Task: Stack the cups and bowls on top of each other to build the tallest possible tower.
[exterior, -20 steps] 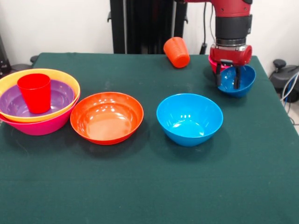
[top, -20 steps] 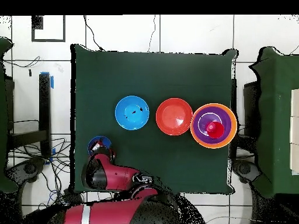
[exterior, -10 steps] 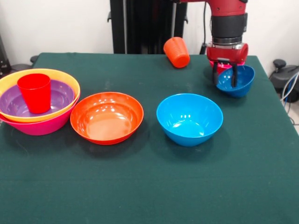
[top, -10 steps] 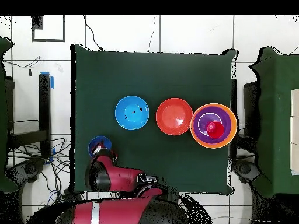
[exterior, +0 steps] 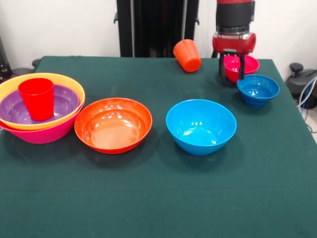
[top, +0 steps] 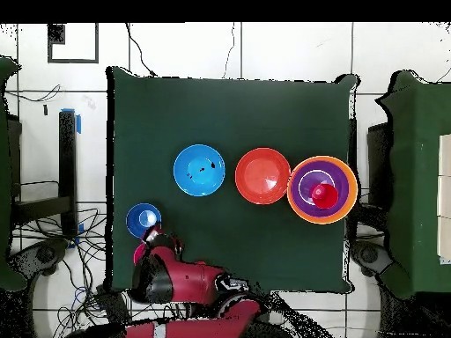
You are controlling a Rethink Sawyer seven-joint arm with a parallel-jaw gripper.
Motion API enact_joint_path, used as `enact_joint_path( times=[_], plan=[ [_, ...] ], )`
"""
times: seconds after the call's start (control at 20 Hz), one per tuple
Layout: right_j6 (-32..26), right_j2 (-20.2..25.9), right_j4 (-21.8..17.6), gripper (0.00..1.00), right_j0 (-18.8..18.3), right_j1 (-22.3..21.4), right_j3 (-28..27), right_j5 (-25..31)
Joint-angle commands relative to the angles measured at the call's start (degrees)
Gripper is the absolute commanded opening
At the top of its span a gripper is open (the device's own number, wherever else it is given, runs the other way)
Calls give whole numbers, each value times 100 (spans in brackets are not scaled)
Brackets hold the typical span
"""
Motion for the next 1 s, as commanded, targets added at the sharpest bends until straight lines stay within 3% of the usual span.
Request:
enact_joint_path(
  times=[0.05,1.0],
  plan=[
    [1052,314,-304,100,-200,-157,361,177],
    [1195,350,37,100,164,537,-379,-246]
  ],
)
